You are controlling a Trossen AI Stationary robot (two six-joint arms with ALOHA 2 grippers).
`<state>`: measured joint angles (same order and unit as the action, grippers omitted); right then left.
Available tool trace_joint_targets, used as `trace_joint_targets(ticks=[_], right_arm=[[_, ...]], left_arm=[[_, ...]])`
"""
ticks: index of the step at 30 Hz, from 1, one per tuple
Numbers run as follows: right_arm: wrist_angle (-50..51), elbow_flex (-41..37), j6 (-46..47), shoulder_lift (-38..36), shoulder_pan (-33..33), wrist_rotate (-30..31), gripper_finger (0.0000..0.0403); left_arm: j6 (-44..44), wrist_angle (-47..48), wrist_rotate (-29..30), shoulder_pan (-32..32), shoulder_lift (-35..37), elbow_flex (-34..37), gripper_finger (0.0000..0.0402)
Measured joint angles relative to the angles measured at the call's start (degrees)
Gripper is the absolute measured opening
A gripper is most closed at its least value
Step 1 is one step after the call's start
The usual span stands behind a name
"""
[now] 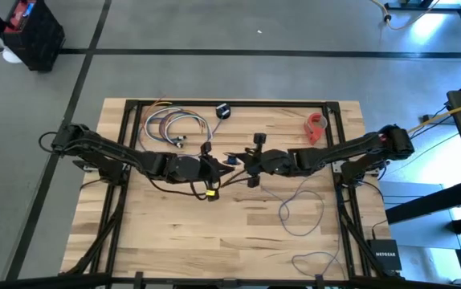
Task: Coil cords
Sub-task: Coil the blue wire onto the black spool
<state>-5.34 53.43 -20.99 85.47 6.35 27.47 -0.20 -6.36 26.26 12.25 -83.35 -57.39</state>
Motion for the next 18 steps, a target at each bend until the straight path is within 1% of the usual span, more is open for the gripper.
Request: trace_joint_targets(ticks=[3, 8, 11, 18], right_arm=[[-4.9, 0.4, 2.7, 0.9, 0.0, -0.2, 0.0005], [-13.0, 0.5, 5.2, -0.2, 0.0, -5.6, 0.0005], [-15.7, 0.5, 6.6, -1.8, -0.1, -8.2, 0.0005], [-20.1, 0.4, 6.6, -4.2, 0.0, -8.7, 0.0005]], left_arm=[[0.5, -0.8, -0.3, 0.0, -0.9, 0.0, 0.0001], [0.4, -0.7, -0.3, 0.0, -0.9, 0.0, 0.0002], [0.3, -1.0, 0.0, 0.2, -0.8, -0.1, 0.0001], [0.0, -1.5, 0.3, 0.1, -0.6, -0.2, 0.0001]])
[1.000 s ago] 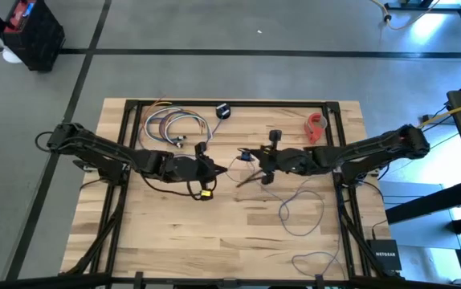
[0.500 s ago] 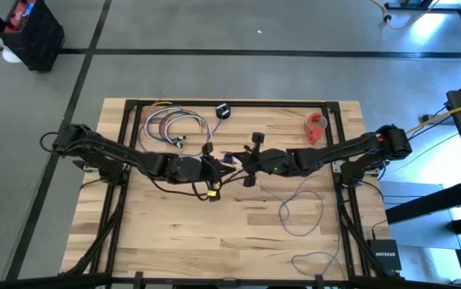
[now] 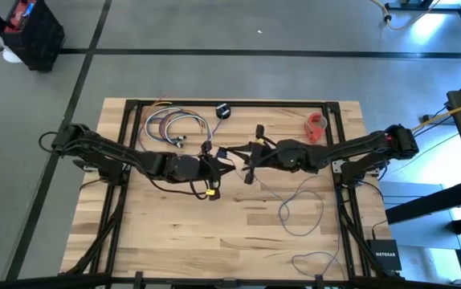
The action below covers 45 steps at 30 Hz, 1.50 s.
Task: Coil cords
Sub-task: Coil the blue wire onto the black spool
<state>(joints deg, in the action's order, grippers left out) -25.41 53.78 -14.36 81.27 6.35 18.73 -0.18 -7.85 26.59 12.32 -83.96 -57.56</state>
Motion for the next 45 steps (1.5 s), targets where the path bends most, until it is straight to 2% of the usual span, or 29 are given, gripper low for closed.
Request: trace_joint_targets(ticks=[6, 10, 17, 24, 28, 32, 37, 40, 45], right_arm=[[-1.2, 0.0, -0.1, -3.5, 0.0, -1.6, 0.0005], [-6.1, 0.4, 0.0, -6.0, 0.0, -1.9, 0.0005], [-7.8, 0.3, -1.6, -7.5, 0.0, -3.3, 0.0005], [-1.1, 3.1, -2.6, -8.0, 0.0, -3.3, 0.0005], [-0.1, 3.8, -2.6, -8.1, 0.0, -3.3, 0.0005], [0.7, 3.7, -2.6, -8.0, 0.0, -3.3, 0.0005], [1.2, 3.7, -2.6, -8.0, 0.0, -3.3, 0.0005], [1.2, 3.7, -3.2, -8.0, 0.0, -3.3, 0.0005], [1.3, 3.7, -4.0, -8.0, 0.0, -3.4, 0.0005]], left_arm=[[0.4, 0.0, -0.4, -0.1, 0.0, -0.1, 0.0005], [0.6, 1.9, -1.3, -0.3, -0.6, 0.5, 0.0001], [2.5, -1.2, -0.9, -0.7, -2.5, 0.3, 0.0004], [1.0, -1.3, -0.7, -0.7, -1.8, 0.2, 0.0007], [1.0, -1.7, -0.7, -0.7, -1.9, 0.2, 0.0037], [2.9, -8.2, -4.3, -1.1, -2.5, 2.1, 0.0091], [4.0, -23.8, -9.4, -3.7, -3.4, 6.1, 0.0148], [1.9, -28.9, -11.0, -5.4, -5.8, 8.1, 0.0166], [-1.0, -38.5, -18.1, -7.3, -11.5, 8.0, 0.0171]])
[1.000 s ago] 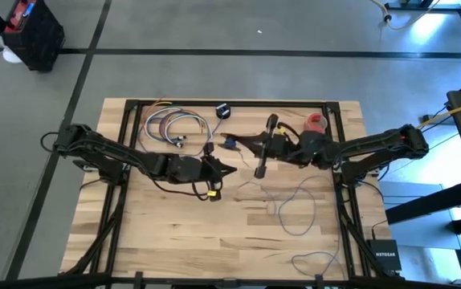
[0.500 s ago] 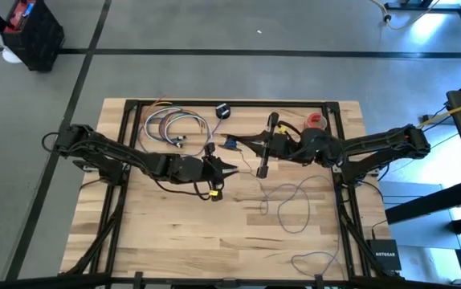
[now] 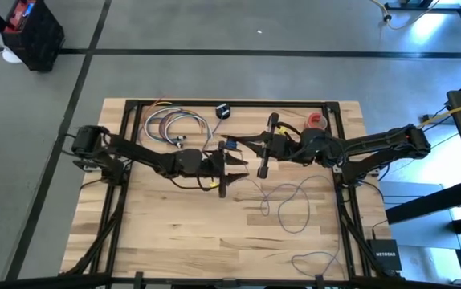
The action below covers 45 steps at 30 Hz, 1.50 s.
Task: Coil cords
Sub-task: Coil the blue wire onto the black spool
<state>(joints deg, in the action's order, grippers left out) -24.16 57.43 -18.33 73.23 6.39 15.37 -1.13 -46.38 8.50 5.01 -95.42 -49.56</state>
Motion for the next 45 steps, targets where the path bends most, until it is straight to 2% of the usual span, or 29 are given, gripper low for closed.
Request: trace_joint_targets(ticks=[5, 11, 19, 23, 28, 32, 38, 41, 45], right_arm=[[0.4, 0.0, 0.0, 0.0, 0.0, 0.0, 0.0005], [0.4, 0.0, 0.0, 0.0, 0.0, 0.0, 0.0005], [0.1, 0.0, 0.0, 0.0, 0.0, 0.0, 0.0005], [0.1, -0.1, -0.2, 0.1, 0.0, -0.1, 0.0005], [3.6, -0.3, -1.8, -1.3, 1.6, 1.7, 0.0005], [7.1, -0.2, -4.1, -3.6, 4.6, 6.5, 0.0005], [18.3, 0.0, -4.0, -5.4, 8.7, 10.4, 0.0005], [24.3, 0.0, -3.1, -5.1, 10.3, 12.4, 0.0005], [30.5, 0.0, -1.3, -3.9, 10.6, 14.2, 0.0005]], left_arm=[[0.0, 0.4, -1.0, -0.5, -0.7, 0.0, 0.0152], [1.1, -0.8, -1.1, -0.5, -0.2, 0.0, 0.0108], [2.1, -1.2, -1.1, -0.8, -0.2, 0.0, 0.0010], [3.0, 0.8, -0.2, -1.0, -0.1, -0.1, 0.0005], [4.7, 8.6, 7.9, -1.4, 1.5, -0.2, 0.0003], [6.3, 18.6, 13.4, -0.5, 7.6, -0.2, 0.0002], [4.8, 35.4, 21.7, 2.0, 16.2, 0.0, 0.0002], [3.3, 39.5, 23.2, 2.9, 18.8, 0.0, 0.0001], [2.6, 40.6, 23.3, 3.8, 19.7, 0.0, 0.0002]])
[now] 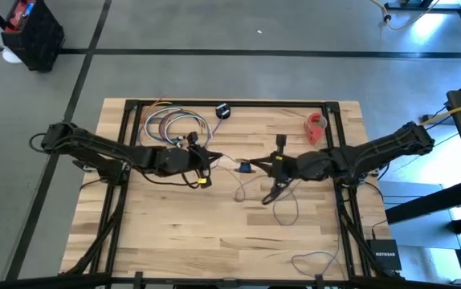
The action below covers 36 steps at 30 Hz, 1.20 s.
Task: Coil cords
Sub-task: Coil the blue wire onto the black spool
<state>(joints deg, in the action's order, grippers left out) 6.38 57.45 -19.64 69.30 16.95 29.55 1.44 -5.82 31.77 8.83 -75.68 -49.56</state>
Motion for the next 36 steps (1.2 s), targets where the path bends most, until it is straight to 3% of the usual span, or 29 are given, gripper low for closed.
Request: trace_joint_targets(ticks=[12, 16, 30, 36], right_arm=[[2.9, 0.0, 0.2, 8.8, -0.9, 14.8, 0.0005], [0.6, 0.0, 1.4, 11.3, -3.3, 18.1, 0.0005], [-14.6, 0.0, 0.8, 15.9, -8.8, 9.5, 0.0005], [-21.6, 0.0, 0.6, 16.0, -8.8, 5.7, 0.0005]], left_arm=[[-2.0, -2.3, -0.5, 2.1, 1.0, 0.0, 0.0002], [-2.0, -4.8, -4.1, 2.8, 1.0, 0.0, 0.0001], [-0.8, -19.1, -5.8, 2.4, -4.8, 0.0, 0.0002], [-0.6, -21.0, -6.3, 1.9, -6.1, 0.0, 0.0004]])
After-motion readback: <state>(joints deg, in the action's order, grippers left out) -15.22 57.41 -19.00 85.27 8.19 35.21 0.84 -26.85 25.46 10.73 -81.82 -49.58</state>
